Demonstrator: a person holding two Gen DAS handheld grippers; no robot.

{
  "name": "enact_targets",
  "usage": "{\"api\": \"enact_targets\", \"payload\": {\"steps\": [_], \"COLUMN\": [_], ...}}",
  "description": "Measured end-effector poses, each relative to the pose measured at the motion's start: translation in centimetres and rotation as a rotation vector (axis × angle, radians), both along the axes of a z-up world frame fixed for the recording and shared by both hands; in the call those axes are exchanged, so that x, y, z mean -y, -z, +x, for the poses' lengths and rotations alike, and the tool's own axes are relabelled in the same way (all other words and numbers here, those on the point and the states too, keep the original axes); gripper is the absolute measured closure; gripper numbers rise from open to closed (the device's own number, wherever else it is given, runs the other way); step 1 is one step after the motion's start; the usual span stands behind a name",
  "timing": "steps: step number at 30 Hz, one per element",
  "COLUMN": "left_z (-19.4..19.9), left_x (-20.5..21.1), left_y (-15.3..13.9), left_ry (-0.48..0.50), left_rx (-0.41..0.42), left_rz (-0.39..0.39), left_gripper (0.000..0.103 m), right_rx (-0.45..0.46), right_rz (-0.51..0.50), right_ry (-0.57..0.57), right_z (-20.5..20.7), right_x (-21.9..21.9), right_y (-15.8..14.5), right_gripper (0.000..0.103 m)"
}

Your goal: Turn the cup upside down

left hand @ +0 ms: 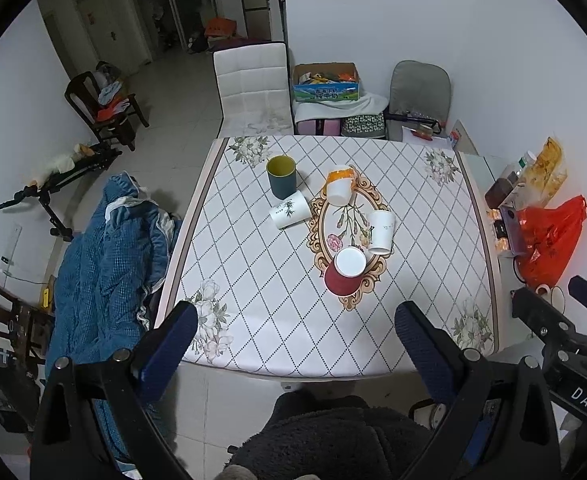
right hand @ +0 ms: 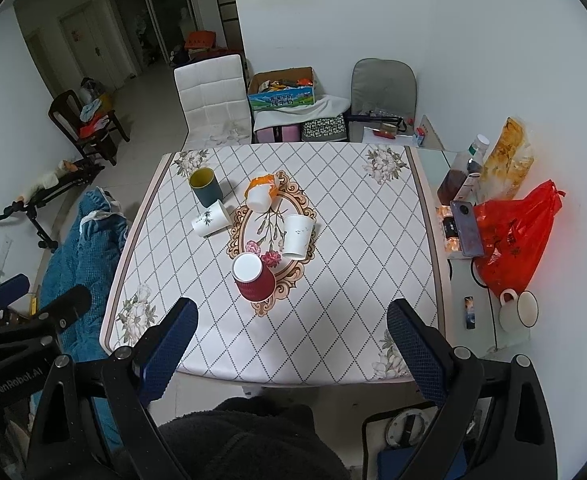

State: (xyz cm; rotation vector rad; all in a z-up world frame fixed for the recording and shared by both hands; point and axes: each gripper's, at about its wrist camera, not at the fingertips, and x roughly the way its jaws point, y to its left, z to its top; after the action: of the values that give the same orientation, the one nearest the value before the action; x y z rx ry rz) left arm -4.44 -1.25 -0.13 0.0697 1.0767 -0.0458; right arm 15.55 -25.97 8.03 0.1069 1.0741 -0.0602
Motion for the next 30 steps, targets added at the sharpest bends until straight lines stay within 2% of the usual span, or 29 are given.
{"api": "enact_targets", "payload": {"steps": [30], "left_z": [-1.0], "left_x": [0.4], "left_y": [0.4], "left_ry": [0.003], "left_rx": [-0.01], "left_rz": [-0.002], "left_gripper": [0.002], "right_rx": [-0.001], "right_rz": [0.0], "right_ry": [0.003], "right_z": [-0.2], "right_x": [0.4], "right_y": [0.0], "right_gripper": [0.005]}}
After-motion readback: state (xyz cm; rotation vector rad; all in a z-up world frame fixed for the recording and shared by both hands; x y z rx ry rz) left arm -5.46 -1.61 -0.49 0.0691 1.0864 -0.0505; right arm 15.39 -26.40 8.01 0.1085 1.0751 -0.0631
